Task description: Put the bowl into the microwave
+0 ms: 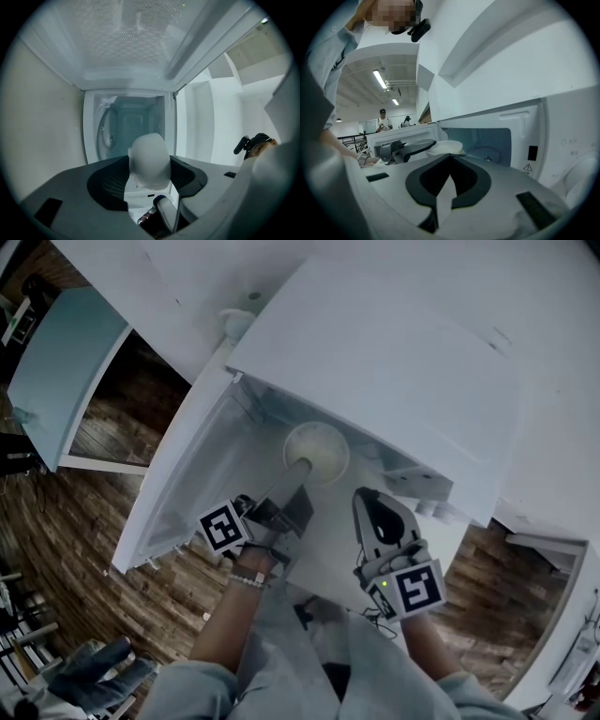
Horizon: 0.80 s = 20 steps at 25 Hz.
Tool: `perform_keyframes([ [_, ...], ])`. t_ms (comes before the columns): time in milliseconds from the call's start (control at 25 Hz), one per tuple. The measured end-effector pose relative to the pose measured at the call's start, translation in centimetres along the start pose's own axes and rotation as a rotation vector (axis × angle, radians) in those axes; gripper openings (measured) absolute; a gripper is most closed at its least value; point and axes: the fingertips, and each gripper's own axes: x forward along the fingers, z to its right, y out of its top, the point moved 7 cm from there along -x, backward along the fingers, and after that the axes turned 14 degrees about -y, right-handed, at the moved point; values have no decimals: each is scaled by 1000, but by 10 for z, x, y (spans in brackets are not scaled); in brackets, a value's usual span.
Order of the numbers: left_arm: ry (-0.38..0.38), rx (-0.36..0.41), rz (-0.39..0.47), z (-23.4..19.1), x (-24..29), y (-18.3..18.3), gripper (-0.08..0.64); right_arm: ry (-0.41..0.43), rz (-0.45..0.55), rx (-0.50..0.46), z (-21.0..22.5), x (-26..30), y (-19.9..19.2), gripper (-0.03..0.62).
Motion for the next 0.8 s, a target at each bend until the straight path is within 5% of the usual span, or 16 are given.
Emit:
perform_keyframes([
  [800,87,-25,-9,-62,30,12,258,-33,-62,-76,12,34,-23,3],
])
